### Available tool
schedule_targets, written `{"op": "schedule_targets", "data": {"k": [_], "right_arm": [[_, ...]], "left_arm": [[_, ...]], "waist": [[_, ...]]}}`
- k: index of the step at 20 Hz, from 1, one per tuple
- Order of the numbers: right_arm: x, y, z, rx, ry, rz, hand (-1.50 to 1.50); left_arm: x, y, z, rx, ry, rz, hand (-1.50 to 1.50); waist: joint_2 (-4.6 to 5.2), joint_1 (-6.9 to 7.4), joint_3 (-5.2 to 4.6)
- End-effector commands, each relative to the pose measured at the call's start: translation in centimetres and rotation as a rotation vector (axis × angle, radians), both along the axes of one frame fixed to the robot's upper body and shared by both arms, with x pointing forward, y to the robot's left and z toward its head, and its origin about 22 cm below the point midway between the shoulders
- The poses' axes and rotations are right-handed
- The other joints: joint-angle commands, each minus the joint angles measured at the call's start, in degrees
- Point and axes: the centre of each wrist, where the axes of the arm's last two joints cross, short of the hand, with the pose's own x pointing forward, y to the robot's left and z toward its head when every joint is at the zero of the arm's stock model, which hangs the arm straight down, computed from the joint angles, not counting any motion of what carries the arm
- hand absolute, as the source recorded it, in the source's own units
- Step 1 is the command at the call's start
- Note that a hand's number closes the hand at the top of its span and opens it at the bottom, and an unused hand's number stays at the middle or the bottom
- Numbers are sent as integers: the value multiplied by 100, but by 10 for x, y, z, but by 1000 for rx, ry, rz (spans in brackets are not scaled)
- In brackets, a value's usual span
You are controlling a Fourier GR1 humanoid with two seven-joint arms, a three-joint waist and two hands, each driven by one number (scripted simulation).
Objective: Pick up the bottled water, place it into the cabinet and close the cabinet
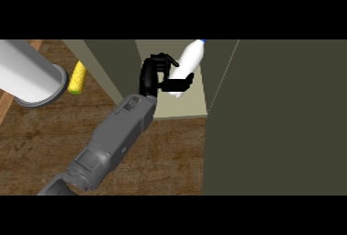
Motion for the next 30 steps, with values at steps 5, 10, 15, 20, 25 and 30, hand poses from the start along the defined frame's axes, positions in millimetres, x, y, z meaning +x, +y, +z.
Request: {"op": "schedule_targets", "data": {"k": [5,10,15,20,25,30], "right_arm": [[-5,2,21,58,-20,46,-150],[1,0,5,62,-31,45,-150],[-1,-9,4,47,-30,47,-150],[-1,-7,10,55,-47,77,-150],[-4,1,11,68,-31,83,-150],[-5,-5,4,54,-6,103,-150]], "left_arm": [[14,15,-1,10,42,186,150],[14,26,-11,53,12,207,150],[26,52,3,207,-65,230,-150],[24,39,1,239,-75,252,-150],[27,42,6,183,-82,160,-150],[35,18,37,6,-210,66,-150]], "waist": [[62,-113,-10],[126,-232,-9],[116,-243,-2],[131,-268,-7],[142,-309,-17],[83,-202,-13]]}}
